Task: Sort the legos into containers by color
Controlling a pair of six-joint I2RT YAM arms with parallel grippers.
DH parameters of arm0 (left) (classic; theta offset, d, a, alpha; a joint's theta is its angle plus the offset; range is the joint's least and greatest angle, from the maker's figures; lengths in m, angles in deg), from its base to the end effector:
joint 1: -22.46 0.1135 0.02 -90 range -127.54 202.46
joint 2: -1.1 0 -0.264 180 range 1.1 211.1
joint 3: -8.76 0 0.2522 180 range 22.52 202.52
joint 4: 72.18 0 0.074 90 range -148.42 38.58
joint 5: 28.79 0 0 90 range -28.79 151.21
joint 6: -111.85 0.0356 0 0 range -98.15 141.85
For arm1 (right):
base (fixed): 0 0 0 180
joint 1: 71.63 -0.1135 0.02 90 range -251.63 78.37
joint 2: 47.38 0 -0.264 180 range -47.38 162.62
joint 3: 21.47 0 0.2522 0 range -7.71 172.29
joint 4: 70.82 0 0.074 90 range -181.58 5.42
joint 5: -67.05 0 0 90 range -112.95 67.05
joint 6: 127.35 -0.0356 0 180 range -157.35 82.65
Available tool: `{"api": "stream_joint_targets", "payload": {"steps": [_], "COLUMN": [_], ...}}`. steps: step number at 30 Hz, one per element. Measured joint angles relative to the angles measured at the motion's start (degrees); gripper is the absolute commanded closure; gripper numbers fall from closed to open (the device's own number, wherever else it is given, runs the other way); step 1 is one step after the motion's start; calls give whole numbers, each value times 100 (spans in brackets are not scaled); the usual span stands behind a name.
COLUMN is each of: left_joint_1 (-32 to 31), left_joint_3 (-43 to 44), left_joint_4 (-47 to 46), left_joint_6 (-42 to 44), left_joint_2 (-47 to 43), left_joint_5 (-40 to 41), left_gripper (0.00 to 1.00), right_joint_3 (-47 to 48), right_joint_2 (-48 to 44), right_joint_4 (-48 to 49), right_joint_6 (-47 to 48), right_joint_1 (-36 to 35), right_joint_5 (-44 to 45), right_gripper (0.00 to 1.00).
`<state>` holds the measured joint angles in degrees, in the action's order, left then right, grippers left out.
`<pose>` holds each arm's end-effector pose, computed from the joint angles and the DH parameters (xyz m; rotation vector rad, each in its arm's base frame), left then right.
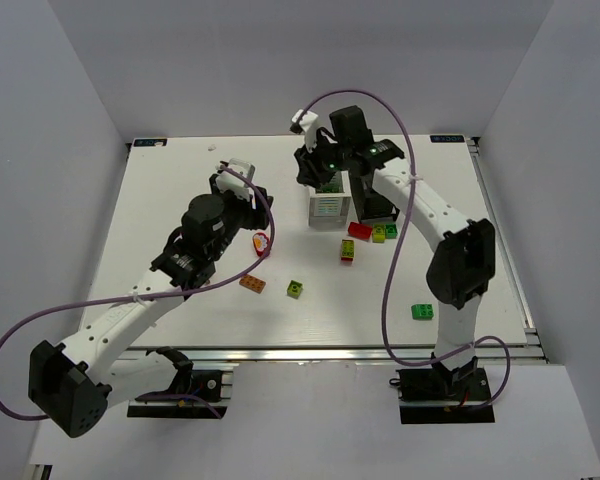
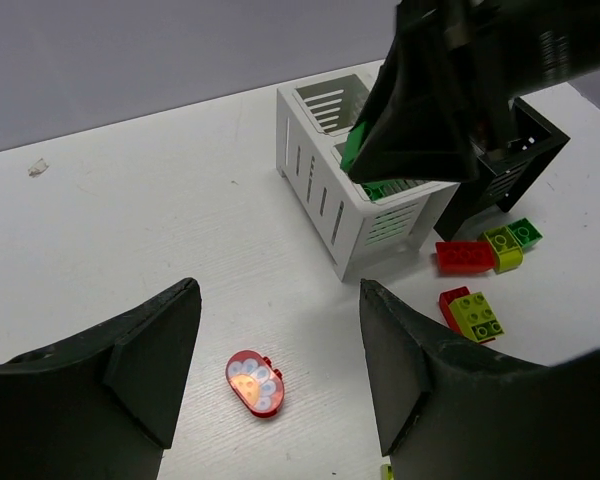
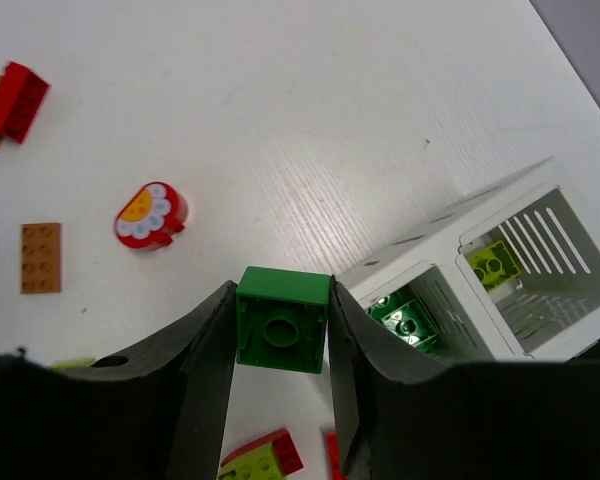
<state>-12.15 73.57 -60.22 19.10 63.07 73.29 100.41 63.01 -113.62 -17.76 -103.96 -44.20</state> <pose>0.2143 -0.1389 0.3418 0.3245 1.7050 -0.2986 0.3739 0.2519 0.3555 -1.1227 1.7980 0.5245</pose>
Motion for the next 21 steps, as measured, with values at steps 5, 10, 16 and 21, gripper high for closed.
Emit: {"api": "stream_joint_targets", "payload": {"steps": [5, 10, 16, 21], "left_joint_1": [0, 0, 0, 0], "left_joint_3": [0, 0, 0, 0], "left_joint_4": [4, 2, 2, 2], "left_joint_6": [2, 2, 17, 22], "left_joint_2": [-17, -57, -68, -68], "left_joint_5": [-2, -2, -2, -2], "left_gripper": [26, 26, 26, 26], "right_joint_3": [127, 122, 44, 46], "right_joint_2": [516, 570, 570, 581], "right_joint_4": [-7, 35, 46, 42], "right_joint_6": [-160, -291, -385, -439], "right_joint_1": [-4, 39, 236, 470], "right_joint_5": [754, 1246, 1377, 1342], "right_gripper": [100, 100, 86, 71]}}
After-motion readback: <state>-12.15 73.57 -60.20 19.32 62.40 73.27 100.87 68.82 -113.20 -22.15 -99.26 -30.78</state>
